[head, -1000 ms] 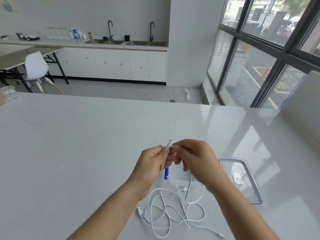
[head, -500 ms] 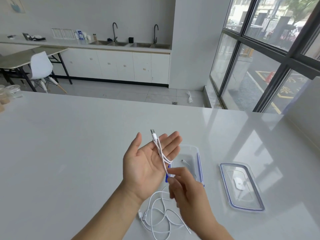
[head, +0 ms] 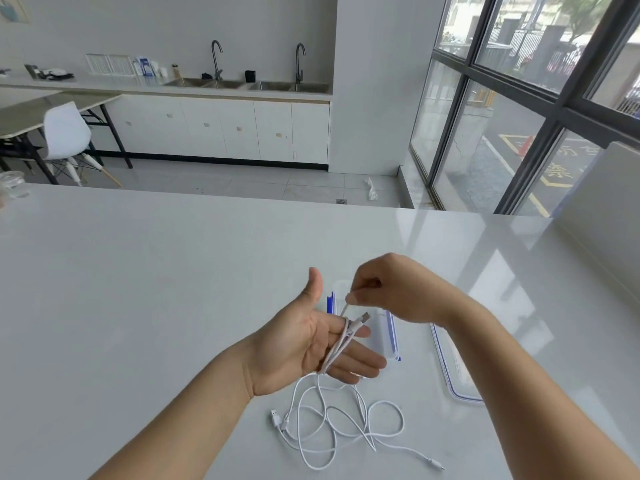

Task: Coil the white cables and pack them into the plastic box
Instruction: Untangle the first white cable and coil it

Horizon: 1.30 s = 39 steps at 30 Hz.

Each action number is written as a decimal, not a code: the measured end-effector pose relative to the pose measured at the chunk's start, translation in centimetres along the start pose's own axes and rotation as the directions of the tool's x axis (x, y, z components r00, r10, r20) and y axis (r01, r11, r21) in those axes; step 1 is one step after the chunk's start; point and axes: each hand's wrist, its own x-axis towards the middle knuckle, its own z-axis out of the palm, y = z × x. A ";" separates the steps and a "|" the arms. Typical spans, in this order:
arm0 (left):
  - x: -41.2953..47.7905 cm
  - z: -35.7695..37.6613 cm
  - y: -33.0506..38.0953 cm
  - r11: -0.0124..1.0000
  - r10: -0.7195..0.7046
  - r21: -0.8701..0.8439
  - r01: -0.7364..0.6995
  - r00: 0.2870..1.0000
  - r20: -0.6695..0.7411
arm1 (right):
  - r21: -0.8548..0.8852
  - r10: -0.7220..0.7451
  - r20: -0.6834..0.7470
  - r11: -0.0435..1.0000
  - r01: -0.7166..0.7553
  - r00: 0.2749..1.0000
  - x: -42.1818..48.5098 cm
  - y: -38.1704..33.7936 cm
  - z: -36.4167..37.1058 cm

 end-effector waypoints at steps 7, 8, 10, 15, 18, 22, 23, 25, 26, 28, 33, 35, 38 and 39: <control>1.1 0.1 -1.1 0.977 0.119 -0.145 -0.158 0.961 -0.248 | -0.329 -0.050 -0.323 0.942 -0.063 0.945 -2.8 -3.8 1.6; 1.2 0.1 -1.2 0.945 0.159 -0.239 -0.225 0.951 -0.266 | -0.313 -0.084 -0.397 0.948 -0.049 0.914 -3.3 -3.9 2.4; 1.1 0.2 -1.1 0.857 0.213 -0.396 -0.331 0.926 -0.312 | -0.187 -0.119 -0.507 0.982 0.026 0.854 -4.3 -3.7 4.2; 0.4 0.6 0.3 0.703 0.309 -0.524 -0.481 0.870 -0.385 | 0.276 0.017 -0.439 0.954 0.117 0.899 -5.8 -2.1 9.4; 0.1 0.6 1.0 0.645 0.364 -0.558 -0.523 0.852 -0.377 | 0.497 0.044 -0.294 0.860 0.113 0.955 -6.5 -0.9 11.5; -0.7 0.4 1.6 0.675 0.424 -0.546 -0.496 0.867 -0.263 | 0.475 0.102 -0.148 0.880 -0.020 0.984 -5.6 2.4 12.6; -0.9 0.4 1.6 0.716 0.415 -0.524 -0.460 0.885 -0.210 | 0.435 0.116 -0.131 0.899 -0.048 0.985 -5.2 3.4 12.1; -1.3 0.2 1.4 0.823 0.359 -0.437 -0.364 0.928 -0.097 | 0.341 0.113 -0.098 0.937 -0.074 0.989 -4.2 4.7 10.4; -1.5 0.2 1.3 0.880 0.315 -0.361 -0.308 0.948 -0.043 | 0.304 0.106 -0.086 0.950 -0.075 0.991 -3.8 4.9 9.2; -1.6 0.1 1.2 0.970 0.202 -0.147 -0.192 0.978 0.055 | 0.262 0.093 -0.074 0.962 -0.071 0.993 -2.9 4.7 6.6; -1.1 0.8 1.0 0.967 -0.031 0.253 0.017 0.998 0.051 | 0.157 0.051 -0.054 0.987 -0.042 0.997 -1.6 1.6 1.4; -0.7 1.0 0.8 0.966 -0.023 0.255 0.029 0.999 -0.026 | 0.075 0.035 -0.089 0.997 -0.029 0.995 -1.7 -0.2 0.4; 0.0 0.8 0.1 0.988 0.056 0.151 -0.036 0.989 -0.134 | -0.025 0.018 -0.228 0.999 -0.024 0.973 -2.7 -2.4 0.2; 0.3 0.9 0.0 0.993 0.092 0.094 -0.077 0.982 -0.166 | -0.032 0.019 -0.276 0.999 -0.029 0.961 -3.1 -2.9 0.5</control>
